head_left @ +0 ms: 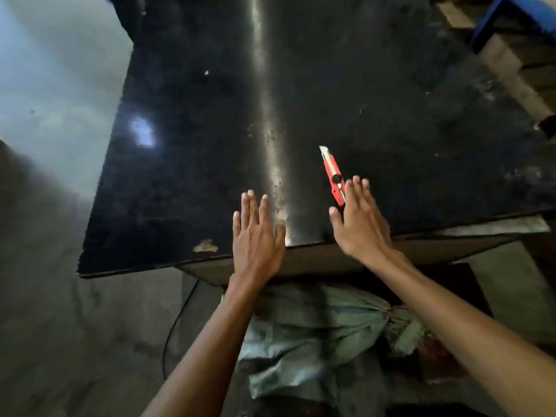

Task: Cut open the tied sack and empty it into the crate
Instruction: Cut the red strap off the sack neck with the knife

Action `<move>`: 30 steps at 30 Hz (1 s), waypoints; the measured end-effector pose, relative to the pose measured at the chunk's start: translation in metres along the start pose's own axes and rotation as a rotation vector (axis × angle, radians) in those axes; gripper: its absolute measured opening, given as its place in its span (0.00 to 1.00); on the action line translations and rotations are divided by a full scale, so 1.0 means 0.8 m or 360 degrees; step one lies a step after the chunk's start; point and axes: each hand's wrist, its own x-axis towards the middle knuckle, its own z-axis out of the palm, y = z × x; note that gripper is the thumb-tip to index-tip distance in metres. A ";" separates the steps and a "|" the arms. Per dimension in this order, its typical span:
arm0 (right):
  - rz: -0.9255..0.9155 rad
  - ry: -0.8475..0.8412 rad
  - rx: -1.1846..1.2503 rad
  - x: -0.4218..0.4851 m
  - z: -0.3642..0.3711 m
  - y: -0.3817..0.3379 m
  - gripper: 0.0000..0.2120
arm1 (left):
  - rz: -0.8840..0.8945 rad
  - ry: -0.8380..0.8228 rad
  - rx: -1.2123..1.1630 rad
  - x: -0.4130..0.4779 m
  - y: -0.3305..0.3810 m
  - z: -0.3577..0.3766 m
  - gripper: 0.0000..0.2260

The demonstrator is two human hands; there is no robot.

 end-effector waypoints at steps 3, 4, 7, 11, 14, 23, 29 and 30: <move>0.0067 0.0125 -0.0084 0.082 0.034 0.008 0.34 | -0.0036 0.0053 0.0108 0.048 -0.008 0.047 0.29; 0.0115 0.0130 -0.0055 0.108 0.042 0.005 0.35 | -0.0033 0.0071 0.0144 0.061 -0.010 0.059 0.29; 0.0196 0.0212 -0.0121 0.149 0.086 0.012 0.35 | -0.0002 0.0196 0.0293 0.064 -0.018 0.091 0.31; 0.0210 0.0418 -0.0178 0.158 0.106 0.016 0.26 | 0.0027 0.0184 0.0341 0.071 -0.023 0.089 0.33; 0.0141 0.0431 0.0042 0.137 0.096 0.014 0.23 | 0.0038 0.0181 0.0333 0.070 -0.020 0.086 0.33; 0.0227 0.0592 0.0512 -0.156 0.071 0.036 0.21 | 0.0065 0.0075 0.0293 0.047 -0.020 0.082 0.31; 0.0641 0.0364 0.0513 -0.320 0.135 0.091 0.20 | 0.0333 0.0221 0.0281 -0.088 -0.029 0.125 0.32; 0.0707 0.0319 0.0491 -0.334 0.145 0.098 0.19 | 0.0350 0.0225 0.0274 -0.102 -0.032 0.130 0.32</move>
